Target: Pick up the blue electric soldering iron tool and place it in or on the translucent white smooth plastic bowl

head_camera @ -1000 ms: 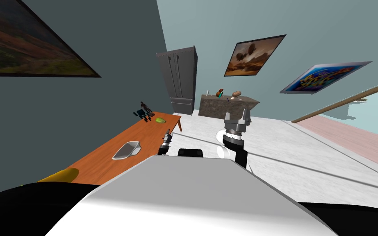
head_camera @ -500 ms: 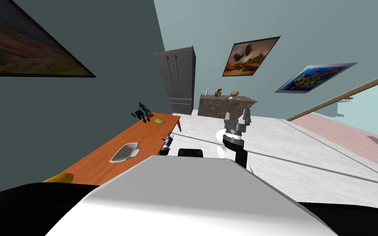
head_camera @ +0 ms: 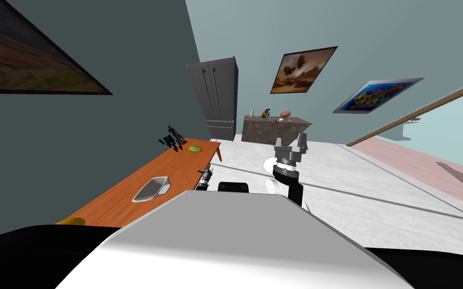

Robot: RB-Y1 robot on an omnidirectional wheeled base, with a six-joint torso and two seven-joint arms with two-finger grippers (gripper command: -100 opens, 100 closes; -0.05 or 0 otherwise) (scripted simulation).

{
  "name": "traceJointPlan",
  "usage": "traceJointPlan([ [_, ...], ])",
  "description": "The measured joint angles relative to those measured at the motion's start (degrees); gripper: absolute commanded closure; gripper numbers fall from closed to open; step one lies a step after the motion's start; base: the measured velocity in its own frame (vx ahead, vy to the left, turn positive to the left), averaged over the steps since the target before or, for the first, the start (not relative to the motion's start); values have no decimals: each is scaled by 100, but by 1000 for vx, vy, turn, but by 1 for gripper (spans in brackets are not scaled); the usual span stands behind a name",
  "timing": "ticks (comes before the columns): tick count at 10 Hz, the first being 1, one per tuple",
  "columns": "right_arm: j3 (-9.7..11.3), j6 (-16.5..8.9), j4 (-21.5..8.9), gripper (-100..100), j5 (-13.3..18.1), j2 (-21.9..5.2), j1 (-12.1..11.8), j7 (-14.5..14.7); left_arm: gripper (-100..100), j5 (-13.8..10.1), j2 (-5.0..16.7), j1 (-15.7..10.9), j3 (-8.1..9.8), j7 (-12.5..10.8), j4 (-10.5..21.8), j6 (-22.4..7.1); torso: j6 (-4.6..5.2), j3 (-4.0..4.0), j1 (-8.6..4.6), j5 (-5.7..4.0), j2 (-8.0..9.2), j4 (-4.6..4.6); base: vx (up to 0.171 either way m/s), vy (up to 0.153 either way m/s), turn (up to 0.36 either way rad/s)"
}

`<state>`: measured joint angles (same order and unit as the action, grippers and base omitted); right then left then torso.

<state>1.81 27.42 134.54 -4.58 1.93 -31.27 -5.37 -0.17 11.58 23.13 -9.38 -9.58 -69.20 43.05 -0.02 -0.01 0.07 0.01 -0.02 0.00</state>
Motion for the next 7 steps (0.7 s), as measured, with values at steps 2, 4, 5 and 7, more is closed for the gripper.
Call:
traceJointPlan([
  [2,0,0,0,0,0,0,0,0,-100,14,-16,-32,-33,14,305,81,-1,0,-3,-1,0,0,1,13,-25],
  [4,0,0,0,0,0,0,0,0,-100,25,24,-77,-82,-24,576,147,-1,0,-1,0,0,0,3,22,-64],
  [5,0,0,0,0,0,0,0,0,-100,37,24,-113,-119,-33,728,219,0,0,1,0,-1,0,4,27,-29],
  [7,0,0,0,0,0,0,0,0,-100,43,32,-167,-142,-45,1041,323,-1,-1,-2,0,-1,0,3,19,-23],
])
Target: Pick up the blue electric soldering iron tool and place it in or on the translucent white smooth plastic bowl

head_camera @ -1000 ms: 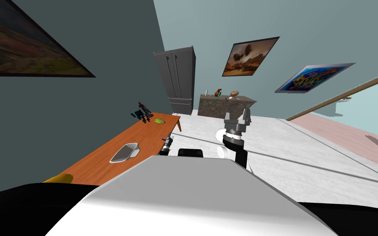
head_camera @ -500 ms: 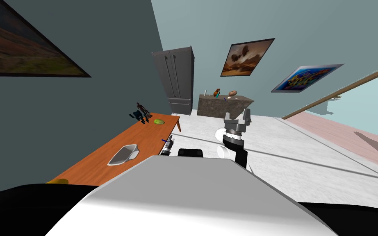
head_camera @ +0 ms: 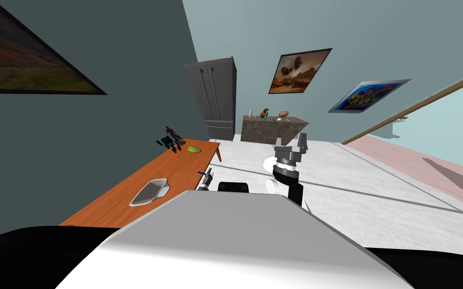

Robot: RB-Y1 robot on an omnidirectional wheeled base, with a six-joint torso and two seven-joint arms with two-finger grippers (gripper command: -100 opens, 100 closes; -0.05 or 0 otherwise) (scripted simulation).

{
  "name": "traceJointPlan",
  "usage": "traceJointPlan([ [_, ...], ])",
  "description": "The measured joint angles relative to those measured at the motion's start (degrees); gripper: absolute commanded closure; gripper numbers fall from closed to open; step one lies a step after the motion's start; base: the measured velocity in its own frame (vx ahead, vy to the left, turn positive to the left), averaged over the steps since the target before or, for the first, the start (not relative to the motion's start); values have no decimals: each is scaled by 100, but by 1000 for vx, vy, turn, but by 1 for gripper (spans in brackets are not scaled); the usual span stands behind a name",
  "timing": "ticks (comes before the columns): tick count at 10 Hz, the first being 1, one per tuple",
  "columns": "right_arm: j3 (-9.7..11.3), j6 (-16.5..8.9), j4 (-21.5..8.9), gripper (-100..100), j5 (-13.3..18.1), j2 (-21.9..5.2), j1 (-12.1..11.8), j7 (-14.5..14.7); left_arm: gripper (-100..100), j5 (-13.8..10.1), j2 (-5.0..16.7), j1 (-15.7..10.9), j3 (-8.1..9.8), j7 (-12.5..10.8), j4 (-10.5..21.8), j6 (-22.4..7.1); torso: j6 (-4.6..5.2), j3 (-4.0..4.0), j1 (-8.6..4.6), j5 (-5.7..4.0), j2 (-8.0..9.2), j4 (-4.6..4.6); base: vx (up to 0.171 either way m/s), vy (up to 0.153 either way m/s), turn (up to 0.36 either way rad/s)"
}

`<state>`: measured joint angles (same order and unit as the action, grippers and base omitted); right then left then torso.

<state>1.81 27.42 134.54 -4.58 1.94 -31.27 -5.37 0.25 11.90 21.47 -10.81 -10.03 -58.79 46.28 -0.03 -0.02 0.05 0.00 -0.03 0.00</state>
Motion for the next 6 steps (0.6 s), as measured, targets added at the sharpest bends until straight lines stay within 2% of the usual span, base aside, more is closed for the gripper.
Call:
traceJointPlan([
  [6,0,0,0,0,0,0,0,0,-100,38,19,-192,-128,-50,871,285,1,-1,3,0,-1,0,6,25,-31],
])
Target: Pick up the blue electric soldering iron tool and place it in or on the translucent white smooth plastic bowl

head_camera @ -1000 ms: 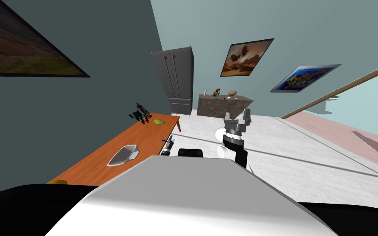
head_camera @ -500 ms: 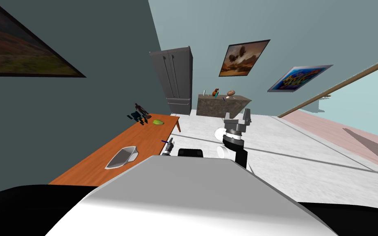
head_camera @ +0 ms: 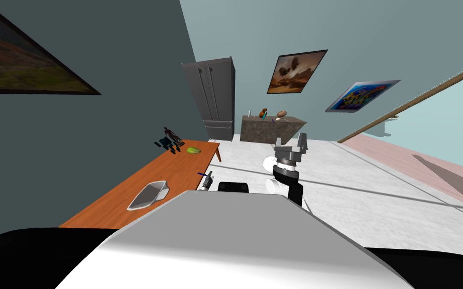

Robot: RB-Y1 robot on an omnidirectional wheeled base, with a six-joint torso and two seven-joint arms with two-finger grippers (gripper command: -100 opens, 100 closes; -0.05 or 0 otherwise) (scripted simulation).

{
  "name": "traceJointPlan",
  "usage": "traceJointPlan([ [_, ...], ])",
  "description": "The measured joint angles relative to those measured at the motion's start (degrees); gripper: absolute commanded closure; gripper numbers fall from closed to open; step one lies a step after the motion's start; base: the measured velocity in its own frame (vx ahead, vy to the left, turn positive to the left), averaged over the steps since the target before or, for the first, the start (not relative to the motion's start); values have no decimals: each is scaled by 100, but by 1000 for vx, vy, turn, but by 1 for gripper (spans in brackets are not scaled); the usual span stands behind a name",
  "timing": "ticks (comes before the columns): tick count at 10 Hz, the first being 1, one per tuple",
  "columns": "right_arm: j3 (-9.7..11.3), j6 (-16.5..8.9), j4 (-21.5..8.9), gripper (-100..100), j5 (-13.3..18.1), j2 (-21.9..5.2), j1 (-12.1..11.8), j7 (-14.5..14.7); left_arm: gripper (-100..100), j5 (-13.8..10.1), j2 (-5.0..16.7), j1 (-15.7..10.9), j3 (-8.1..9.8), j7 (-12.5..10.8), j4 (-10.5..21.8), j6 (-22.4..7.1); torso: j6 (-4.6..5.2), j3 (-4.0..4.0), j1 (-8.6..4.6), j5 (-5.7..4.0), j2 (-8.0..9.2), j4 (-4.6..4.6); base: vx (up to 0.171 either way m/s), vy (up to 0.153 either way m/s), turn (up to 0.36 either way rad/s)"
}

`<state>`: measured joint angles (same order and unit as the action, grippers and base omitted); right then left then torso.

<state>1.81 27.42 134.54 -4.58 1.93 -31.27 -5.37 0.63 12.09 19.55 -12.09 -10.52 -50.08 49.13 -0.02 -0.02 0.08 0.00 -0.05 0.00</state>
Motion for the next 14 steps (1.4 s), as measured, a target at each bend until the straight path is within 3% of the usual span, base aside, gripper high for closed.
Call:
traceJointPlan([
  [3,0,0,0,0,0,0,0,0,-100,17,4,-101,-58,-24,459,150,-1,-1,4,1,-2,-1,11,37,-34],
  [6,0,0,0,0,0,0,0,0,-100,35,10,-298,-123,-54,1126,430,-1,-4,10,3,-5,-2,21,53,-29],
  [8,0,0,0,0,0,0,0,0,-100,55,81,-307,-178,-99,1293,473,-1,-3,14,3,-5,-1,22,56,-25],
  [10,0,0,0,0,0,0,-1,0,-100,57,83,-495,-195,-115,1822,686,-1,-5,8,2,-8,-2,30,49,-14],
  [13,-1,0,0,0,0,0,-1,0,-100,74,186,-573,-242,-169,2115,798,-1,-5,12,3,-8,-2,27,59,-5],
  [14,0,0,0,0,0,0,-1,0,-100,73,183,-684,-244,-170,2371,903,-1,-5,9,2,-8,-2,47,74,9],
])
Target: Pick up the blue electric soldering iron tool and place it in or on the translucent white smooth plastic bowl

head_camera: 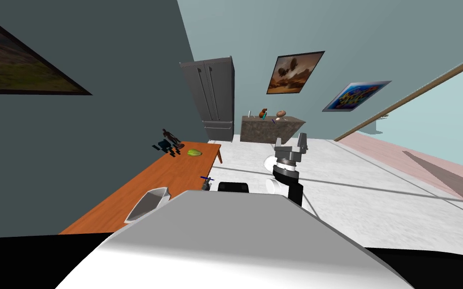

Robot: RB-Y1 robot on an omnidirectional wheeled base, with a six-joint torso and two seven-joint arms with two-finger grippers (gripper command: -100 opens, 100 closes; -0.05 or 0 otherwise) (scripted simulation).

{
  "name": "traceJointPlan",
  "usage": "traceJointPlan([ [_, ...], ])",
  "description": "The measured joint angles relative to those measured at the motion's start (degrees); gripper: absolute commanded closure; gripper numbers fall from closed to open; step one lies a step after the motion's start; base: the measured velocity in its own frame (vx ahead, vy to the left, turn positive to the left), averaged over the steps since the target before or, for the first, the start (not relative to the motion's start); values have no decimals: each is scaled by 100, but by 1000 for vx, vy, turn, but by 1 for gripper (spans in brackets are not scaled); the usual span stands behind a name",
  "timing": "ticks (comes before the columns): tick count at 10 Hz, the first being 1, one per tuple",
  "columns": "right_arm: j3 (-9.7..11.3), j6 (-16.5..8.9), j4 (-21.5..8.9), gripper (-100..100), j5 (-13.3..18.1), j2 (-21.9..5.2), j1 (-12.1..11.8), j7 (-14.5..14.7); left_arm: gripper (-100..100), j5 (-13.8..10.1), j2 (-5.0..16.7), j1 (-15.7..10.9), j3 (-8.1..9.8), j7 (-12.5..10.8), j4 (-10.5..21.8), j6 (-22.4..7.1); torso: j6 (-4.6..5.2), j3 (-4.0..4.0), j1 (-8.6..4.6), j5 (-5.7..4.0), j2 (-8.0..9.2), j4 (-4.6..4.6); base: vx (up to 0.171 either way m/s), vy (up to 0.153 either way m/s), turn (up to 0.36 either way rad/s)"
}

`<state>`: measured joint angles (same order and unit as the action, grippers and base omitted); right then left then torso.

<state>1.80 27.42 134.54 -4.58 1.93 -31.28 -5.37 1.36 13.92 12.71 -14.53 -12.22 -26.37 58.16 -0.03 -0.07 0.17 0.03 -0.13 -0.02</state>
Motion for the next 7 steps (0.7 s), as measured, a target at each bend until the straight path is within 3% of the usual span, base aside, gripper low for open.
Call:
traceJointPlan([
  [2,0,0,0,0,0,0,0,0,-100,5,104,-146,-15,-52,339,152,0,-4,11,2,-7,-2,31,58,3],
  [3,0,0,0,0,0,0,0,0,0,4,109,-157,-15,-57,368,180,0,0,-4,0,1,0,4,7,-1],
  [4,0,0,0,0,0,0,0,0,-100,4,109,-156,-15,-56,365,177,0,4,-14,-2,7,1,-25,54,-48],
  [7,0,0,0,0,0,0,1,0,-100,-11,-250,-549,200,218,815,171,0,18,16,4,32,7,-53,85,-46],
])
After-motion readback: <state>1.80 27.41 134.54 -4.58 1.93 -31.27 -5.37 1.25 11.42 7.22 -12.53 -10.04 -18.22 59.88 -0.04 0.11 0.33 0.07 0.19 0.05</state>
